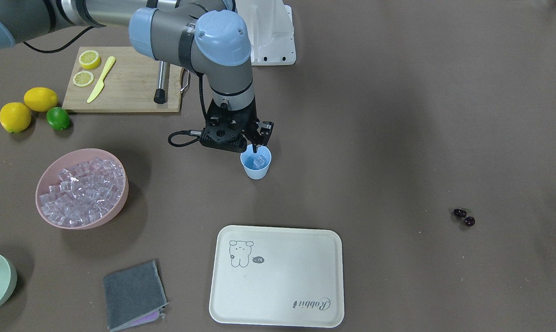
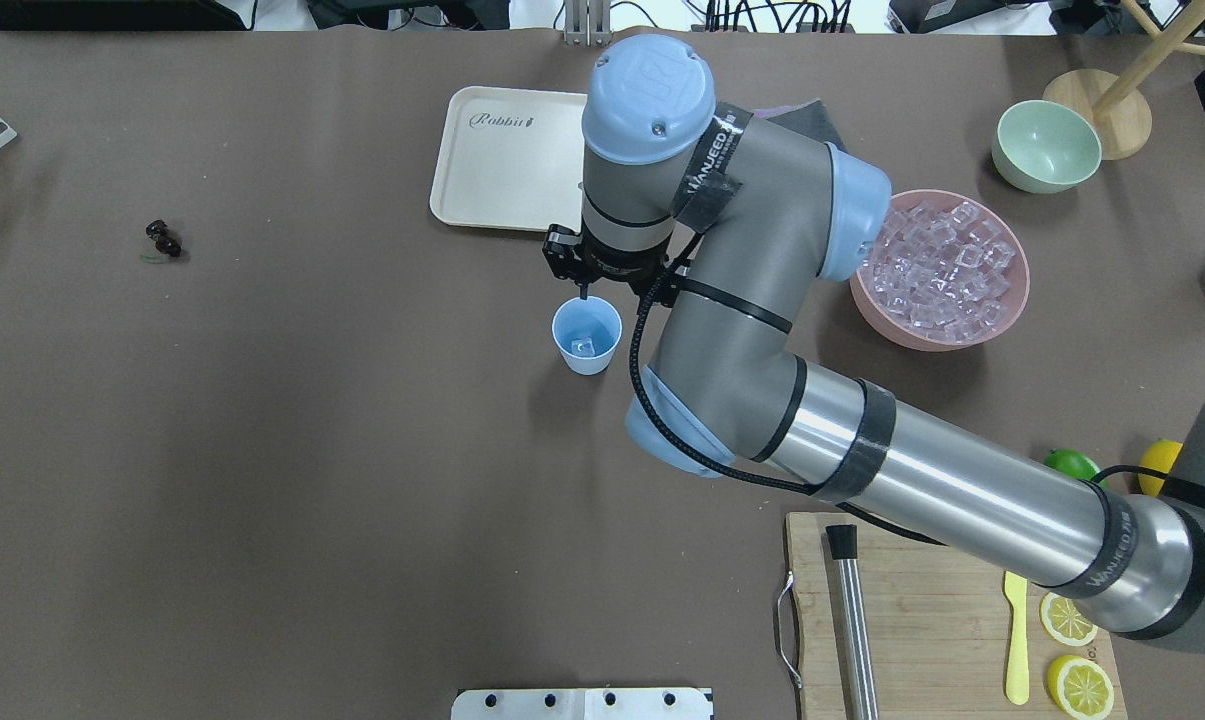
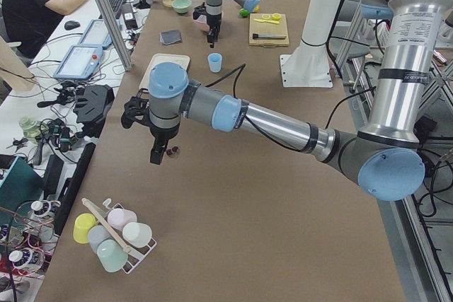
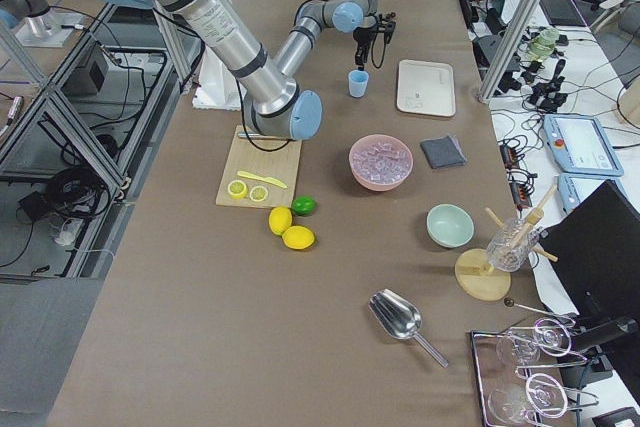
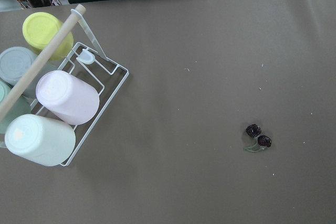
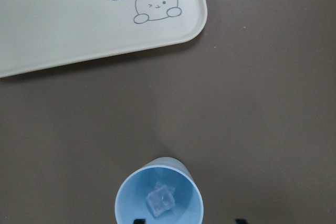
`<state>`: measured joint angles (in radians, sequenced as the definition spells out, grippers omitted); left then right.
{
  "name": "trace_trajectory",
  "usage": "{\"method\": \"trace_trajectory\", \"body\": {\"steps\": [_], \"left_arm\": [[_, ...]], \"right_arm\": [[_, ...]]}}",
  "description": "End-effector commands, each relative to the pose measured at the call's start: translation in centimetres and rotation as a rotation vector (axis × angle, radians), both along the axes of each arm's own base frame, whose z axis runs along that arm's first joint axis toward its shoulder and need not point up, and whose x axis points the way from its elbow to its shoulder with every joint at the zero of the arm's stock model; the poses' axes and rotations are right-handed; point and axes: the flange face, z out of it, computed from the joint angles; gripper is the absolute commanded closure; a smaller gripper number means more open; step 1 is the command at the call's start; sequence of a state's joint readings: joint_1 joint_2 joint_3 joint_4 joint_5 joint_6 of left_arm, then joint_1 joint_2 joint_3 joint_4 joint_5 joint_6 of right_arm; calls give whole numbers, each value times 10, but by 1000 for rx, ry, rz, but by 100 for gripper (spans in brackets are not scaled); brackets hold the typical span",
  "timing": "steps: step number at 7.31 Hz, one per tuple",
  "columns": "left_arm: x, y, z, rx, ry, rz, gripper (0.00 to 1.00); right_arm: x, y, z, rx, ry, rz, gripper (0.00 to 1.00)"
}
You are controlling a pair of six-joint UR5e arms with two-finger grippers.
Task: Put ice and cherries in cup
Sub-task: 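Carry the ice cube over the blue cup and drop it in, then return the right gripper to the pink bowl and grasp an ice cube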
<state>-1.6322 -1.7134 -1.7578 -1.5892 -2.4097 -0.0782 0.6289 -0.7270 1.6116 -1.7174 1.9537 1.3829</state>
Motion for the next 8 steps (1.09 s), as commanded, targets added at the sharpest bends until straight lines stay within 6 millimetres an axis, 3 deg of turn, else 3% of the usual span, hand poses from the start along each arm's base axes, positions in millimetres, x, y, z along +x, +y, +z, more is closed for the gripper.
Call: {"method": "trace_trajectory", "body": {"steps": [1,3,4,5,6,8], "left_arm": [[0,-1,-6,11,0,0,2],[1,-1,-8,17,1,2,2],[12,-2,-10,20,1,22,2],[16,-3,-10,20,1,30,2],[18,-4,-11,23,-1,34,2],[18,-7,-16,30,-1,33,2]], "right_arm": [[77,-5,67,41,80,-40,0],[169,-49,168,40,170,-84,1],[193,-54,206,67,218,-134,1],[209,-56,241,61,266,-153,2],[211,-59,262,68,319,-165,3],[202,-59,266,67,331,-175,4]]}}
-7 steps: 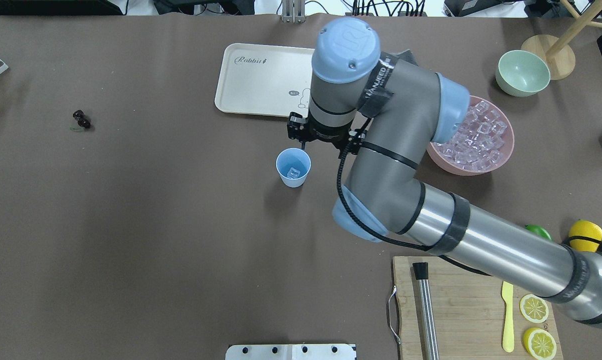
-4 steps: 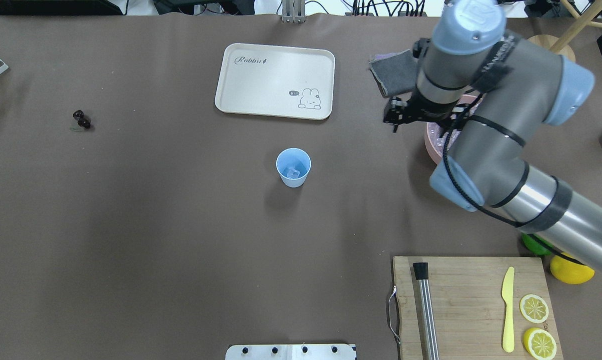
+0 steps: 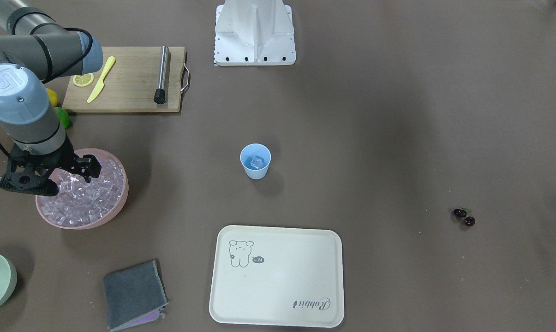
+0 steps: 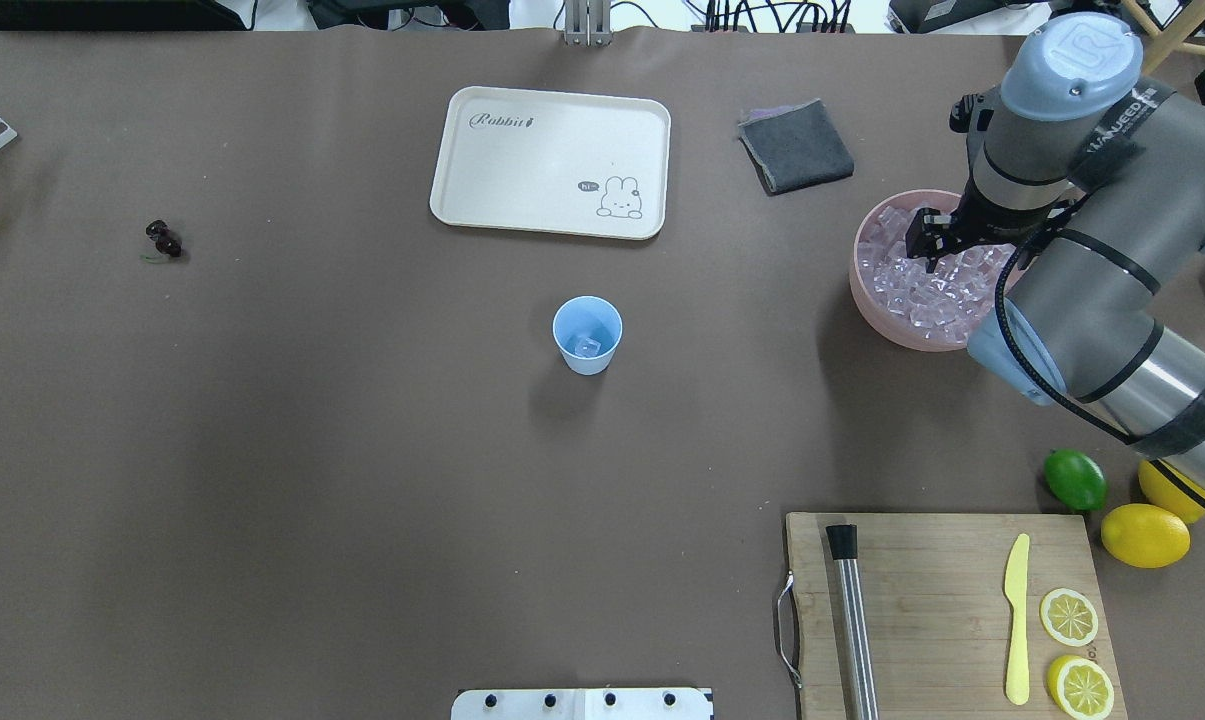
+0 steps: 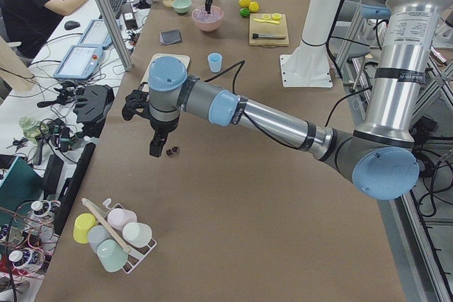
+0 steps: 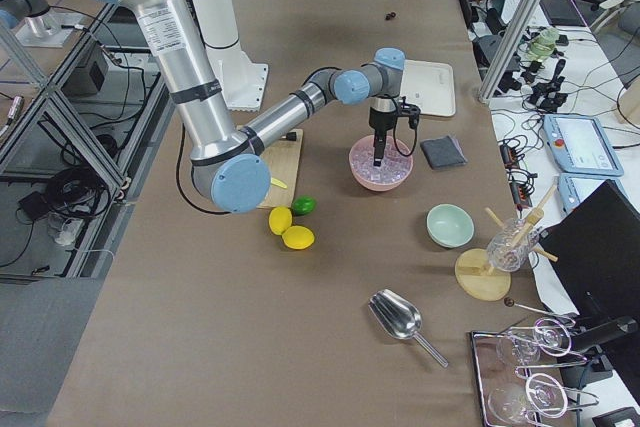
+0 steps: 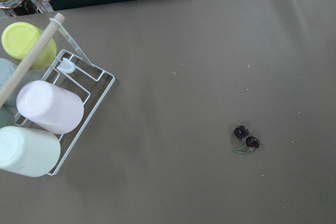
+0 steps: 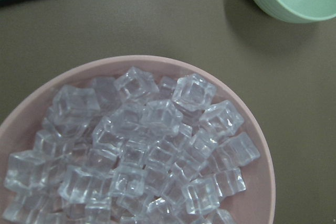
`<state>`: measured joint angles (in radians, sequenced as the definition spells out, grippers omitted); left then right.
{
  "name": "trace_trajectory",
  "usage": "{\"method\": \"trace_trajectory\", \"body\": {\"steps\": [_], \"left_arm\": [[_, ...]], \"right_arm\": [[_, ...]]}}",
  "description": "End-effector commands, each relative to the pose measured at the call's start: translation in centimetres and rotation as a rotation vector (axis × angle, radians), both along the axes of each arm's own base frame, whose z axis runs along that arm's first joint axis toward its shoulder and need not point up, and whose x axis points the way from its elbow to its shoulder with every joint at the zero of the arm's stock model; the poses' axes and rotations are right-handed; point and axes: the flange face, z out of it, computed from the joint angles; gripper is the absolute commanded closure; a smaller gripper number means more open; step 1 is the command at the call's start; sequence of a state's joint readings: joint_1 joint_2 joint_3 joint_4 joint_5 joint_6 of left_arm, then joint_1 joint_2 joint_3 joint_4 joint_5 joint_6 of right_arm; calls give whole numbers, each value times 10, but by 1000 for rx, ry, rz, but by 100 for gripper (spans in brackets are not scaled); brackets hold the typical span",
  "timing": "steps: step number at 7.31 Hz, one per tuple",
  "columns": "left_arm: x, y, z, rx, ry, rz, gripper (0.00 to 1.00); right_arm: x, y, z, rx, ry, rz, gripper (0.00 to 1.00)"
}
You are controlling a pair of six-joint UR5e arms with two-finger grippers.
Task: Put ice and cherries in cup
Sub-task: 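Return the right gripper to the pink bowl and grasp an ice cube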
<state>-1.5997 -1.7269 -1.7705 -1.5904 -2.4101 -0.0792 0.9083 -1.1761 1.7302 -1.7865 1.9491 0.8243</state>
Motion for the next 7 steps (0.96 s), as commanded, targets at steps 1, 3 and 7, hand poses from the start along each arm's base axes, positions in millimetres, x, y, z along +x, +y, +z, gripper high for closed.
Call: {"method": "trace_trajectory", "body": {"steps": [1,3,7], "left_arm": [[1,-3,-5,8,0,1,2],[1,-3,-5,8,0,1,2],[1,-4,-1,0,0,1,2]], "right_arm": [[-4,-2,13,-4,28,-9,10],[-19,-7,31,14,69,-21,21],[-34,0,33,32,70,-43,31]]}}
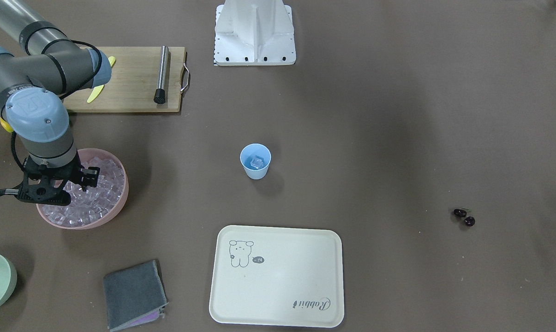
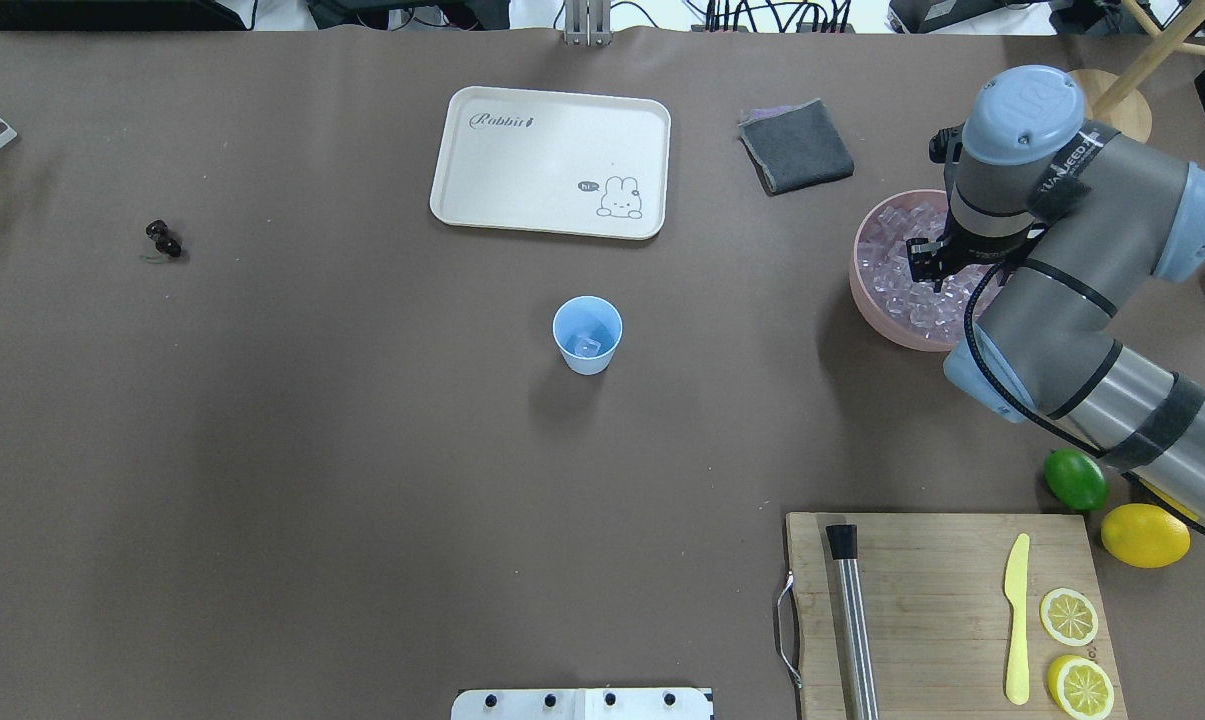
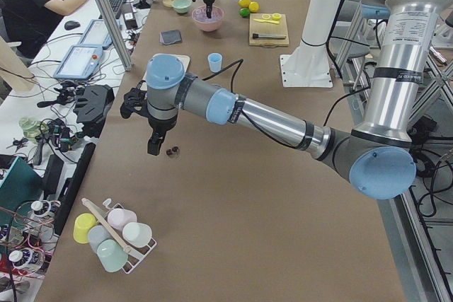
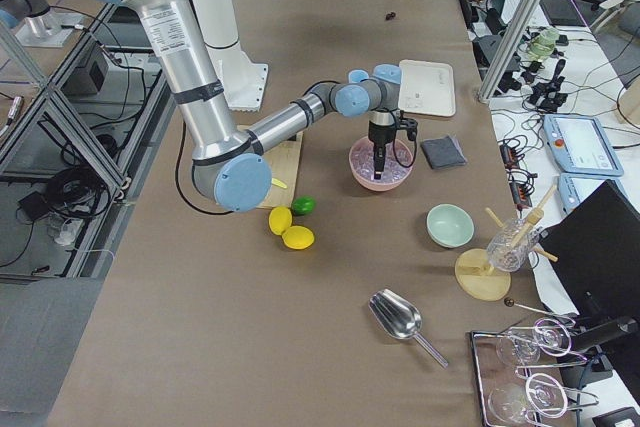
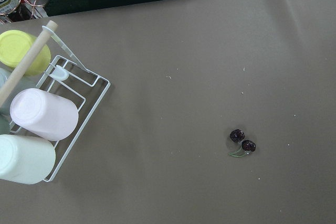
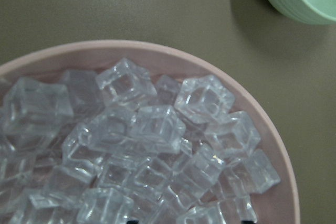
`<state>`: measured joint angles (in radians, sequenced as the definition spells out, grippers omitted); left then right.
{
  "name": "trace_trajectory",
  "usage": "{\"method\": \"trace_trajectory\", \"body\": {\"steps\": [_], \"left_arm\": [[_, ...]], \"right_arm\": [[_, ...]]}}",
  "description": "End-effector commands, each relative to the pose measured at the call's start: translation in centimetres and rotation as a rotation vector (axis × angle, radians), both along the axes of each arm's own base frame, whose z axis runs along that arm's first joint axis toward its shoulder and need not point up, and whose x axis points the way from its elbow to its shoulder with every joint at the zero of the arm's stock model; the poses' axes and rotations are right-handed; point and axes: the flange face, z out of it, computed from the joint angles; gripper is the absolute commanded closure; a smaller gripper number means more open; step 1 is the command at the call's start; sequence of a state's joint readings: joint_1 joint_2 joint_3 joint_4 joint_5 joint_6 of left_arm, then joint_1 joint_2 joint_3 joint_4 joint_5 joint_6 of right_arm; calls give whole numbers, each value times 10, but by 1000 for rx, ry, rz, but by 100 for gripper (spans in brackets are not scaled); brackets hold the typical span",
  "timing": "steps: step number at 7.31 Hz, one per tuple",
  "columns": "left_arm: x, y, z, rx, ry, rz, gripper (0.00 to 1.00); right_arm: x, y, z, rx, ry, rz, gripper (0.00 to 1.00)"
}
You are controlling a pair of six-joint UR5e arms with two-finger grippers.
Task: Put ice and cherries in cup
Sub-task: 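Return the right gripper to the pink bowl and grasp an ice cube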
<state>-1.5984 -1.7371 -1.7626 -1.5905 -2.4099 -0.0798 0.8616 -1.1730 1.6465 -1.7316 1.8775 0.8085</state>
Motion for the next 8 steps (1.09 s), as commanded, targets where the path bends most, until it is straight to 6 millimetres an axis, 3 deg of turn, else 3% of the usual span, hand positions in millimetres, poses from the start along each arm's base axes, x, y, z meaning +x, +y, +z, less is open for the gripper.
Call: {"method": "trace_trajectory", "body": {"steps": [1,3,5,6,8], "left_arm": [[0,0,1,-2,0,0,2],[0,-1,1,-2,0,0,2],[0,-3,-1,1,0,0,2],[0,-4,-3,4,0,0,2],[0,-3,-5,9,0,0,2]], "right_arm": [[-3,3,0,2,0,-7,34],[-3,5,-1,5,-2,-8,39],[-2,5,0,22,0,-47,60],[1,4,1,22,1,-45,64],[7,0,1,29,2,-54,64]]}}
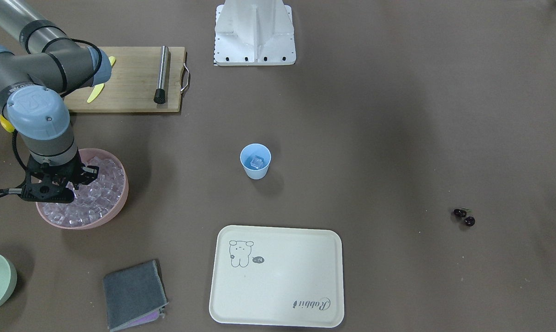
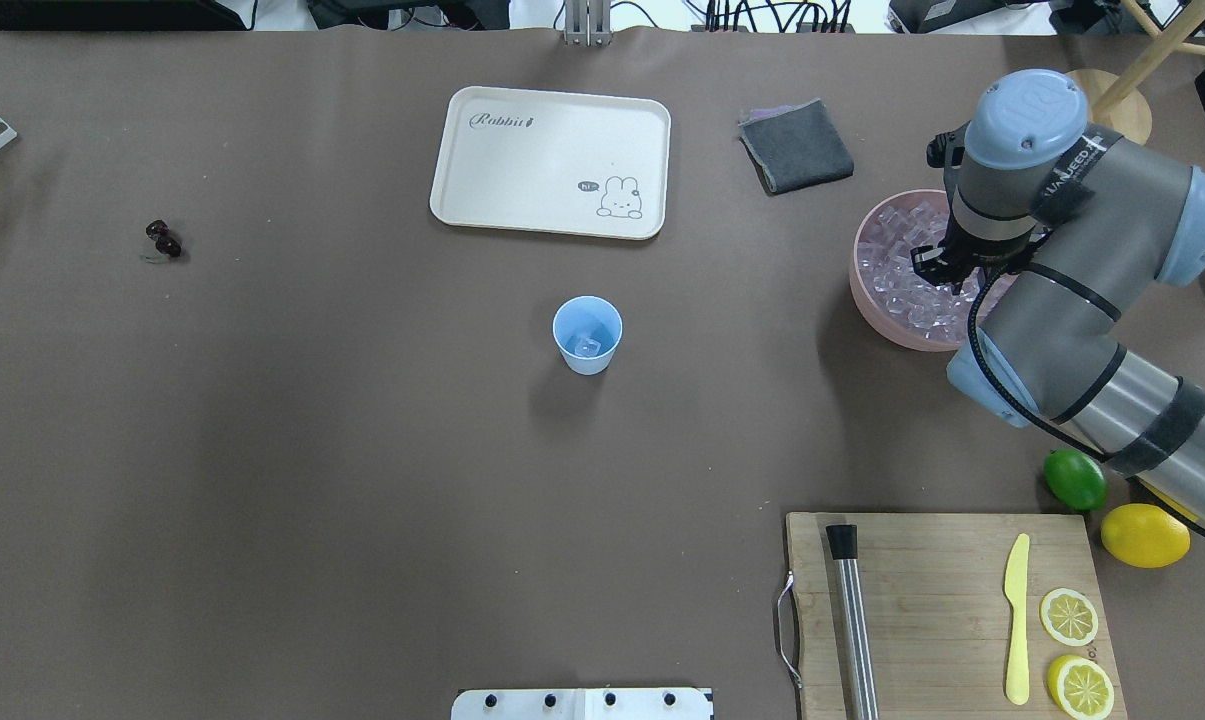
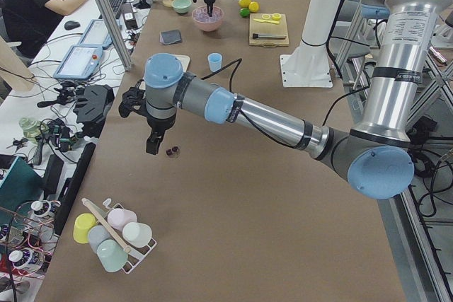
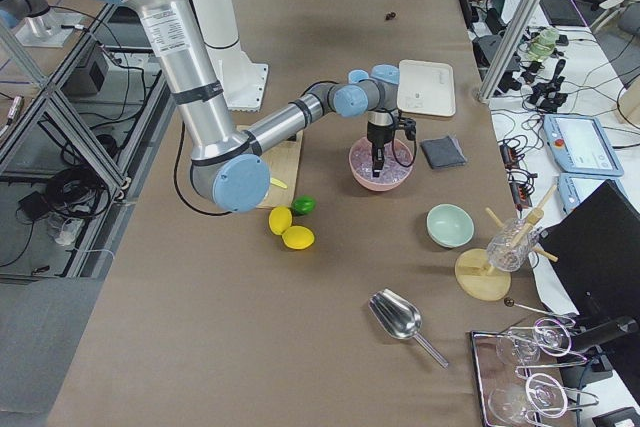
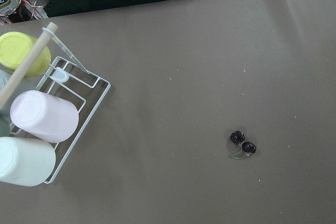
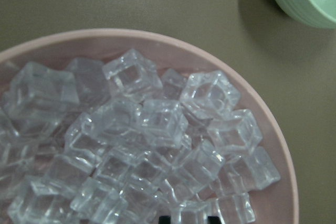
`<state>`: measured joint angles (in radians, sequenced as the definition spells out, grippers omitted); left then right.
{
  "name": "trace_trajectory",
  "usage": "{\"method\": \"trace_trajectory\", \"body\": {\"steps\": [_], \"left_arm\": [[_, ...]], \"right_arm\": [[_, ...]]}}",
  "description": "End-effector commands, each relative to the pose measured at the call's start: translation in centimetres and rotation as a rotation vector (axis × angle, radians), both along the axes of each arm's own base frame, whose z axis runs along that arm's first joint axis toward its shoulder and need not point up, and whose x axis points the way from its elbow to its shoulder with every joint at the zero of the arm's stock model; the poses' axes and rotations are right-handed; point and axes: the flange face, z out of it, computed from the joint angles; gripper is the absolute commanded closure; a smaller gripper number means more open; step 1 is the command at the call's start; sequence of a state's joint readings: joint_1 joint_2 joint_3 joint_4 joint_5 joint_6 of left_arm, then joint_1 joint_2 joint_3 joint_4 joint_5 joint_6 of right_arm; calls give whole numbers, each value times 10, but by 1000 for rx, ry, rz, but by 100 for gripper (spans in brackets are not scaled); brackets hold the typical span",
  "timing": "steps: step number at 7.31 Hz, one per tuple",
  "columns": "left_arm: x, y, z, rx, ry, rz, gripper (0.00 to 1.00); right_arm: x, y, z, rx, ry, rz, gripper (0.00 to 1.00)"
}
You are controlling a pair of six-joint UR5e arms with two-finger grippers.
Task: Put ice and cherries in cup
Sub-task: 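Return the right gripper to the pink bowl and grasp an ice cube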
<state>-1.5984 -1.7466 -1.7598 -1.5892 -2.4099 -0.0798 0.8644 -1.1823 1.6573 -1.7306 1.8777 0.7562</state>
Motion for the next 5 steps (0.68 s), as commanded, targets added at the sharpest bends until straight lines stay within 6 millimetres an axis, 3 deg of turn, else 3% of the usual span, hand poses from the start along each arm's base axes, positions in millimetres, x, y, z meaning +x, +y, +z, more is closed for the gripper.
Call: {"method": "trace_trajectory", "body": {"steps": [1,5], "left_arm": [[0,0,-2,3,0,0,2],[4,-2,-2,3,-2,7,2]], "right_arm": [[5,-2,4,5,6,-16,64],[-1,-2,-6,9,-5,-23,63]]}}
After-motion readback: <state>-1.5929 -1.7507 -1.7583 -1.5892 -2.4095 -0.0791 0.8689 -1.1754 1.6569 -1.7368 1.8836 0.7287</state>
